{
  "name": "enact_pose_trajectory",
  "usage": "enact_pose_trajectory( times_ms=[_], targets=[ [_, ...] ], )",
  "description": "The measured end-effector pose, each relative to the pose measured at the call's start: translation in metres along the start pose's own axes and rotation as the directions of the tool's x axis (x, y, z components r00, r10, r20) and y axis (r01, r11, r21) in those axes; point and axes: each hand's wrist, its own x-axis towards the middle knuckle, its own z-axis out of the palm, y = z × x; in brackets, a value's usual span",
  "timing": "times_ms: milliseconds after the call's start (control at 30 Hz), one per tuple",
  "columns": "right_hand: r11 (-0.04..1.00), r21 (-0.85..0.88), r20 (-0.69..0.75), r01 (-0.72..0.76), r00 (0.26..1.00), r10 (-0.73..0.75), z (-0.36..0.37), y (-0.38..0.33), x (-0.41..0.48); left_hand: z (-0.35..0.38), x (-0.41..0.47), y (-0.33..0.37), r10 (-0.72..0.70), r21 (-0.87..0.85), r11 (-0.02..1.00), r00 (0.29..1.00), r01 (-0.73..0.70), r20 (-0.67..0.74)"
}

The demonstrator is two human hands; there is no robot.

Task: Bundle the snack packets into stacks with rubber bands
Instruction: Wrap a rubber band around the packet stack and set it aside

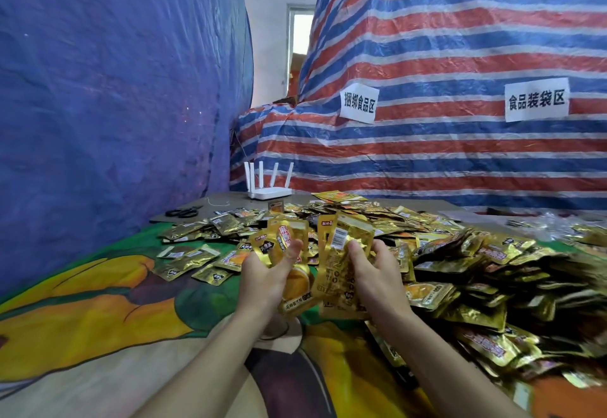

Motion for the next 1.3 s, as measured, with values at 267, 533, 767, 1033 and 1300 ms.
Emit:
enact_pose_trajectory(
  times_ms=[267, 533, 767, 1033, 1300],
  targets=[
    [0.996, 0.028, 0.004, 0.080, 0.997, -0.081, 0.004, 0.002, -0.002, 0.004, -0.002, -0.003, 0.168, -0.149, 0.978, 0.976, -0.147, 0.136],
    [0.962, 0.245, 0.085, -0.117, 0.991, 0.099, 0.027, 0.007, -0.011, 0.027, -0.023, 0.002, 0.244, -0.073, 0.969, 0.964, -0.237, 0.110],
    [0.983, 0.181, 0.024, 0.002, 1.000, -0.006, 0.038, 0.015, -0.013, 0.027, -0.028, 0.006, 0.240, -0.055, 0.971, 0.933, -0.234, 0.268],
    [0.981, 0.190, 0.024, -0.024, 1.000, 0.020, 0.037, 0.013, -0.013, 0.014, -0.015, -0.001, 0.130, -0.230, 0.973, 0.901, -0.035, 0.413],
    [0.979, 0.203, -0.003, -0.017, 1.000, 0.018, 0.030, 0.006, -0.012, 0.019, -0.026, -0.002, 0.106, -0.228, 0.973, 0.857, 0.014, 0.505]
  ],
)
